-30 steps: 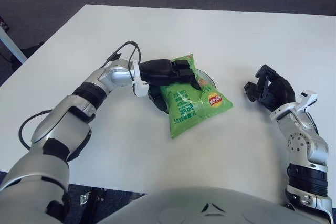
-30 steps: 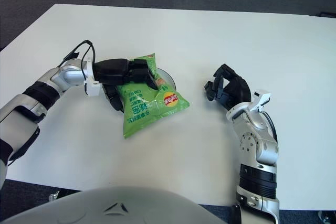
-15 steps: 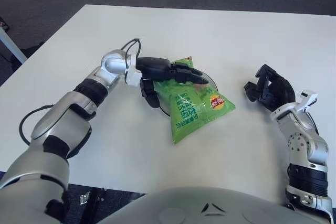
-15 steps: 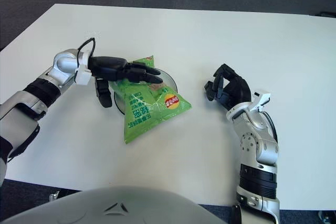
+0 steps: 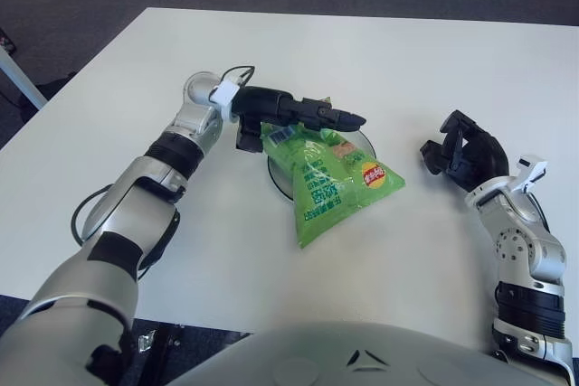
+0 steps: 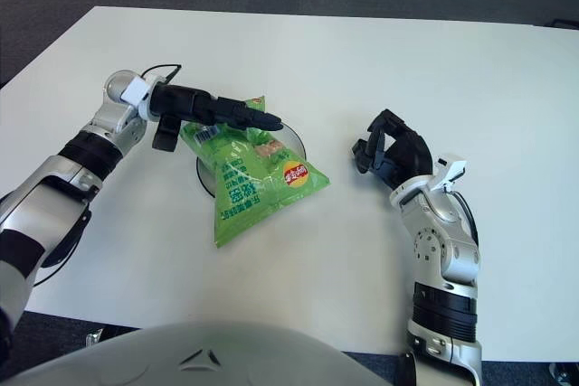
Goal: Put the snack into the plate.
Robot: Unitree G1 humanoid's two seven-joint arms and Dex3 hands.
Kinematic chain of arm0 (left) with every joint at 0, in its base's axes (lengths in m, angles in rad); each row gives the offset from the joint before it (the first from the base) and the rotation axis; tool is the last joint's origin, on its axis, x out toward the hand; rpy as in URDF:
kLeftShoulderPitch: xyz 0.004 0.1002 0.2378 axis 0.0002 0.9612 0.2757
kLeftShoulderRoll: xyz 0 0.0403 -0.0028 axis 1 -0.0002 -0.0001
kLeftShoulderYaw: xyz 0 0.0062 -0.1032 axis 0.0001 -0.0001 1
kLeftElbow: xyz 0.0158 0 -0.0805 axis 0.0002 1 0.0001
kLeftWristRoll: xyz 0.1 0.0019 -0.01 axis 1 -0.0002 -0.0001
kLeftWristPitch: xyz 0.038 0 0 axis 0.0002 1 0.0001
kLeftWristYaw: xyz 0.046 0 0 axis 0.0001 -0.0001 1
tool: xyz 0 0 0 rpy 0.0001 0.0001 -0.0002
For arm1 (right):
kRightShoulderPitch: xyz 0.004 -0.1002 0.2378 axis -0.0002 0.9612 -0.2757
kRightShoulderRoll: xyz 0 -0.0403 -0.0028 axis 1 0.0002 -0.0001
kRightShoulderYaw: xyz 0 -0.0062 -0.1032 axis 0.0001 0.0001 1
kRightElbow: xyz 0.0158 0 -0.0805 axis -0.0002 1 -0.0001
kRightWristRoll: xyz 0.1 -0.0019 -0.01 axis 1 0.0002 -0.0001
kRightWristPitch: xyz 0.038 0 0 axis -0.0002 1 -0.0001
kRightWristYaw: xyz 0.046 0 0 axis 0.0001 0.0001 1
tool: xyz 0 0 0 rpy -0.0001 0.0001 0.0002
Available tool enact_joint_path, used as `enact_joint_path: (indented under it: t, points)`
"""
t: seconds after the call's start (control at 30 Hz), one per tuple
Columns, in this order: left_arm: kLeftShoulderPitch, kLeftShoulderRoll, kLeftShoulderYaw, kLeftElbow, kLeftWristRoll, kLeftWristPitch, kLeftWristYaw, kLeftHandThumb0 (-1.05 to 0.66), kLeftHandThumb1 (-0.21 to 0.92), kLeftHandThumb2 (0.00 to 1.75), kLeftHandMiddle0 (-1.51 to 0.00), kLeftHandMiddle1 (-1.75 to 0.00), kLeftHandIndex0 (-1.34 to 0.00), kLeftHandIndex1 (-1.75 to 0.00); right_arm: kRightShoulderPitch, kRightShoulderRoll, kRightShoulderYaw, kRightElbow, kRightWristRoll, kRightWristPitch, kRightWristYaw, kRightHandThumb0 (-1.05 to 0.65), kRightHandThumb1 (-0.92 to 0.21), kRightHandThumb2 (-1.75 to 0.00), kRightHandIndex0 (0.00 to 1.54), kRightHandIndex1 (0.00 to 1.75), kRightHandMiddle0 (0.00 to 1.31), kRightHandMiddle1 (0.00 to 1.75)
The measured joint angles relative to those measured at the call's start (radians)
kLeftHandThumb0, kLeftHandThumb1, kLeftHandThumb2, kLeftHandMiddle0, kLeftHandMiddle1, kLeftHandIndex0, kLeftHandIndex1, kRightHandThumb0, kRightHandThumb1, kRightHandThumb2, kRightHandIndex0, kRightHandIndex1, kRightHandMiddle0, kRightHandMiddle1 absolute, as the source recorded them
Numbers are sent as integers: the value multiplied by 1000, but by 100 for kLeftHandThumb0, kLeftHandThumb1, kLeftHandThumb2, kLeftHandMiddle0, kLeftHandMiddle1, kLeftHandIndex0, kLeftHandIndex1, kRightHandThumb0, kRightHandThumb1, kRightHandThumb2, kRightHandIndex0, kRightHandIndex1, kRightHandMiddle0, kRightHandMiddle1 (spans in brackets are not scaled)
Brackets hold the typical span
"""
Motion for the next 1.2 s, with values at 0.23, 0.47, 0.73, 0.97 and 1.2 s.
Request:
enact_joint_path:
  t: [0.23,0.47,0.73,0.97,1.2]
  points:
    - [10,-8,62,-31,-11,88,-10,-105,92,58,0,0,0,0,0,0,1,3,0,0,1,-50,-28,-136,128,175,64,175]
    - [20,-15,80,-38,-3,108,-11,-105,92,58,0,0,0,0,1,0,1,3,0,0,1,-50,-29,-136,128,175,64,175]
    - [46,-20,124,-80,-12,199,57,-57,72,93,-5,-2,0,-57,-8,0,0,2,0,-2,1,-50,-28,-136,128,175,64,175]
    - [50,-47,294,-2,-35,407,295,-86,90,84,-7,-4,0,-42,-7,0,0,4,0,-9,1,-50,-28,-136,127,175,64,175]
    - [-16,-64,469,212,88,317,448,-101,92,78,-21,-40,0,-61,0,2,0,6,0,-8,1,-50,-28,-136,127,175,64,175]
